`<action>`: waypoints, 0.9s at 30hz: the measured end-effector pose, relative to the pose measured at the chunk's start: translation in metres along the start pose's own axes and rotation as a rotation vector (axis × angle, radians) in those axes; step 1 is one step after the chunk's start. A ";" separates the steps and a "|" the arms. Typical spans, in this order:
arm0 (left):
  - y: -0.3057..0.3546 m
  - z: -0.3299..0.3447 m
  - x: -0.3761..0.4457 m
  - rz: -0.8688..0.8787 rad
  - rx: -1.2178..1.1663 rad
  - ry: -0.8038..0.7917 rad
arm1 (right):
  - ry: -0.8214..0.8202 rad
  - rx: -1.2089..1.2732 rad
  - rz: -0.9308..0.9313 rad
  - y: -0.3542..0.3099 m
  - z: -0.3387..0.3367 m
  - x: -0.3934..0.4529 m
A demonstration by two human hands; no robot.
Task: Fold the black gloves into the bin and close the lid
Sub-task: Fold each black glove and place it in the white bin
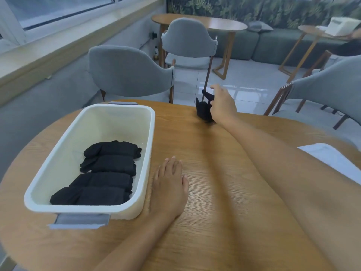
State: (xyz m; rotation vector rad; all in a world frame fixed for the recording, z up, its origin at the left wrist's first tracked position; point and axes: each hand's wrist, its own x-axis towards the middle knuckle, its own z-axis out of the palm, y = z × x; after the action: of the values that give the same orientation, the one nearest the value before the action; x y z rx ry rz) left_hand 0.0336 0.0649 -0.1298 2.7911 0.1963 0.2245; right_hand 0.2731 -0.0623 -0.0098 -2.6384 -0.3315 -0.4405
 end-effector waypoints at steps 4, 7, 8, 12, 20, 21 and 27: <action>-0.002 0.000 -0.001 -0.006 -0.021 -0.008 | 0.090 0.087 0.046 0.017 -0.048 0.011; -0.002 0.000 -0.001 -0.017 -0.024 -0.005 | 0.141 0.209 -0.011 0.021 -0.083 -0.005; -0.002 0.000 -0.001 -0.017 -0.026 -0.005 | 0.138 0.229 -0.048 0.021 -0.092 -0.018; -0.001 -0.001 -0.001 -0.013 -0.035 0.000 | -0.135 0.219 -0.202 0.033 -0.102 -0.105; 0.002 -0.007 -0.005 -0.003 -0.040 0.004 | -0.539 0.058 -0.312 0.084 -0.073 -0.254; 0.002 -0.007 -0.005 0.000 -0.038 0.002 | -0.508 0.061 -0.311 0.085 -0.071 -0.255; 0.002 -0.010 -0.008 0.010 -0.036 0.001 | -0.372 0.084 -0.154 0.077 -0.063 -0.238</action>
State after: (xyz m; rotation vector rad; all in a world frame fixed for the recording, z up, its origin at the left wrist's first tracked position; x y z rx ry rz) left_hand 0.0241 0.0646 -0.1208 2.7570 0.1764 0.2302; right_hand 0.0615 -0.1966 -0.0706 -2.6122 -0.6575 0.0226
